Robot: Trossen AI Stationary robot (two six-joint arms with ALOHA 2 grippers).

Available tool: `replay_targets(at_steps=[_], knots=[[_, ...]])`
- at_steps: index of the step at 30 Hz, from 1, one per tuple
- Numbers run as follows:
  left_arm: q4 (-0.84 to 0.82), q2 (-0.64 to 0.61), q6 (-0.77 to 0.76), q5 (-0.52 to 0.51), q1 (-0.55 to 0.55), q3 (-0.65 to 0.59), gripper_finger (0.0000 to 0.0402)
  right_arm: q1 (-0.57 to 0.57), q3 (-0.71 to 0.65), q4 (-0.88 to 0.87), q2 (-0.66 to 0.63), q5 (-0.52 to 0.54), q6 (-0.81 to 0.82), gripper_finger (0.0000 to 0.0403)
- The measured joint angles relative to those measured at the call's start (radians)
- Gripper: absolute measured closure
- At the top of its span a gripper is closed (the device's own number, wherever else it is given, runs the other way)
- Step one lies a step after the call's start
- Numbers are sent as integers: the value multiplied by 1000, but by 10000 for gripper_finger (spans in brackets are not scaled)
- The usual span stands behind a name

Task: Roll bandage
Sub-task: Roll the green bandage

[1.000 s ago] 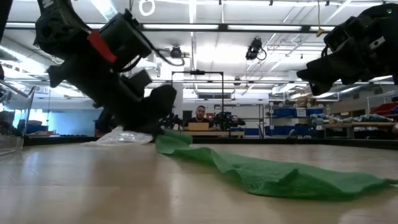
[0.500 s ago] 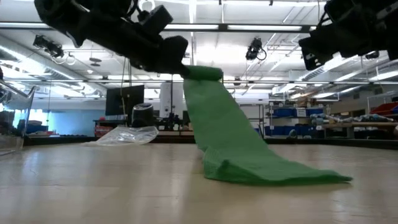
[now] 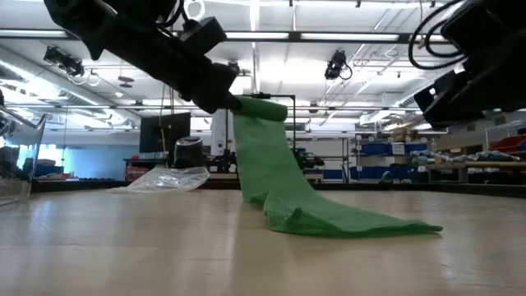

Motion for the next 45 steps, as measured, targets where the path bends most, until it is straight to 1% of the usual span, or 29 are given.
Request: replay_targets(at_steps=[2, 4, 7, 11, 17, 22, 25, 28, 30, 32, 33, 36, 38, 43, 45], knots=[[-11, 0, -10, 13, 0, 0, 397, 45, 69, -13, 92, 53, 3, 258], [-15, 0, -10, 18, 0, 0, 397, 77, 140, -30, 183, 80, -2, 250], [-14, 0, -11, 24, 0, 0, 397, 100, 245, -45, 308, 89, -2, 240], [-13, 0, -14, 44, 0, 0, 397, 105, 348, -57, 446, 90, 6, 236], [-14, 0, -15, 74, 0, 0, 397, 103, 447, -93, 576, 86, 17, 247], [-17, 0, -15, 96, 0, 0, 397, 94, 492, -151, 646, 91, 56, 268], [-20, 0, -15, 105, 0, 0, 397, 93, 511, -140, 679, 98, 63, 284], [-32, 0, -15, 106, 0, 0, 397, 93, 526, -138, 696, 102, 65, 310], [-41, 0, -15, 115, 0, 0, 397, 93, 530, -139, 697, 102, 62, 341], [-41, 0, -15, 122, 0, 0, 397, 100, 537, -151, 691, 101, 49, 380], [-40, 0, -15, 126, 0, 0, 397, 107, 543, -162, 687, 104, 40, 391], [-38, 0, -11, 132, -5, 0, 397, 125, 585, -242, 654, 116, 24, 393], [-41, 0, -4, 131, -13, 0, 397, 137, 640, -310, 616, 129, 6, 396], [-53, 0, -3, 129, -51, 0, 396, 163, 810, -616, 519, 240, -73, 399], [-53, 0, -3, 126, -76, 0, 396, 166, 887, -708, 473, 297, -113, 400]])
